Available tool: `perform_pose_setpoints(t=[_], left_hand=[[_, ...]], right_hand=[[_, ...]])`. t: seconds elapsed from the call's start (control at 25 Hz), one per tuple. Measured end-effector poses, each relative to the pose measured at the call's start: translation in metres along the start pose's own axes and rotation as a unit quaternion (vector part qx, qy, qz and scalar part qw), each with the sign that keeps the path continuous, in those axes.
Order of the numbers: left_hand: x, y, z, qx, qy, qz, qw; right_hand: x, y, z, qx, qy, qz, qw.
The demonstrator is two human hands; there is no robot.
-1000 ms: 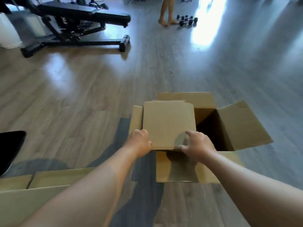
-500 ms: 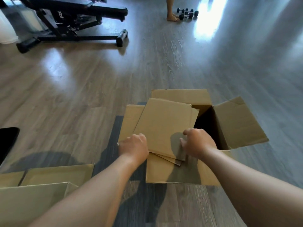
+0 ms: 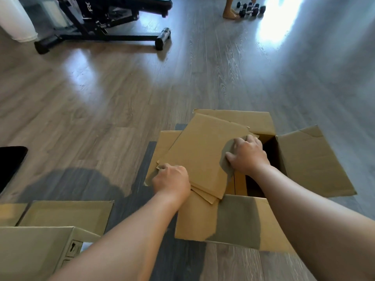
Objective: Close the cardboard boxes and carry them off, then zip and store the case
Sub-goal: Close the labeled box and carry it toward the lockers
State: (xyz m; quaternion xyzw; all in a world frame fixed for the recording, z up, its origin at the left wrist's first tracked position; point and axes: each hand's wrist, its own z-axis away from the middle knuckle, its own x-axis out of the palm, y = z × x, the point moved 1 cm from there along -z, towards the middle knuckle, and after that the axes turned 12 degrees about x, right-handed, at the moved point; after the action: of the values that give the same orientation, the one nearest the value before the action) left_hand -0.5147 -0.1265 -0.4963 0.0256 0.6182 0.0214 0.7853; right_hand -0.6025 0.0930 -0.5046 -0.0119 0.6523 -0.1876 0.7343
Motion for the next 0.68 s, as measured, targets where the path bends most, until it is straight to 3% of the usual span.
perform_pose_setpoints(t=[0.24, 0.44, 0.56, 0.68], left_hand=[[-0.008, -0.016, -0.030, -0.058, -0.019, 0.035, 0.998], [-0.016, -0.016, -0.042, -0.099, 0.013, 0.119, 0.988], [-0.017, -0.008, -0.043, -0.120, 0.057, 0.175, 0.976], [-0.022, 0.008, -0.041, -0.087, 0.078, 0.201, 0.973]], right_hand=[[-0.006, 0.008, -0.043, 0.047, -0.057, -0.069, 0.995], [-0.009, 0.020, -0.042, 0.083, 0.044, 0.002, 0.996], [-0.014, 0.033, -0.031, 0.088, 0.050, 0.011, 0.995], [-0.019, 0.051, -0.017, 0.105, 0.040, 0.011, 0.994]])
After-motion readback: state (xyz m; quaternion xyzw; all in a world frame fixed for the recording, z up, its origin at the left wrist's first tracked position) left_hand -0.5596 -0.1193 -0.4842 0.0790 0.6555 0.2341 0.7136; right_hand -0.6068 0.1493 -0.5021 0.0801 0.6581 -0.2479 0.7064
